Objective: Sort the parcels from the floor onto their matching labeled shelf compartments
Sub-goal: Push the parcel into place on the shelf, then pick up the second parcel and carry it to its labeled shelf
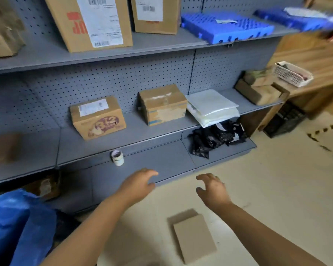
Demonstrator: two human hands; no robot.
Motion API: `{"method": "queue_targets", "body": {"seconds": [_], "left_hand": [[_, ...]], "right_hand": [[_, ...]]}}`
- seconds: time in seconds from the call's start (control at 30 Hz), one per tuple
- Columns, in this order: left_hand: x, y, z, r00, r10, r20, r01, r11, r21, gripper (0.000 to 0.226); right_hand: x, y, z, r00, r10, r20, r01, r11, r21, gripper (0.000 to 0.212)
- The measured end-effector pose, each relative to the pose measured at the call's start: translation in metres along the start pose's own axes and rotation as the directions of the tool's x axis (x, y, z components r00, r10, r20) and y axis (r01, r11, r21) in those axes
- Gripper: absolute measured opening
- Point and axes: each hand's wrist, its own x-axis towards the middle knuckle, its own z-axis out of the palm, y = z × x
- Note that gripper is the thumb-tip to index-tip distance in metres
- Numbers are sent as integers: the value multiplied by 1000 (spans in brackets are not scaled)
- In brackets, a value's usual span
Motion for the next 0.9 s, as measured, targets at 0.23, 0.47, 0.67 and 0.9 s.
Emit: {"method": "queue_targets", "body": {"seconds": [0.23, 0.47, 0.67, 0.9], "left_hand": [[15, 36, 40, 980, 166, 113, -167, 986, -5, 39], [43, 53, 79, 929, 267, 256, -259, 964, -62, 38], [98, 48, 106, 848, 347, 400, -350, 934, -68, 38], [151, 1, 171, 808, 359, 467, -396, 918, -21, 39]], "right_hand": [[-44, 55, -1, 975, 215, -58, -214, 976, 28, 43], [-75, 81, 26, 912, 407, -50, -402, 912, 80, 45], [-70, 85, 67, 801, 595, -63, -582, 799, 151, 45], [-43, 101, 158, 702, 712, 15, -701, 686, 194, 49]]}}
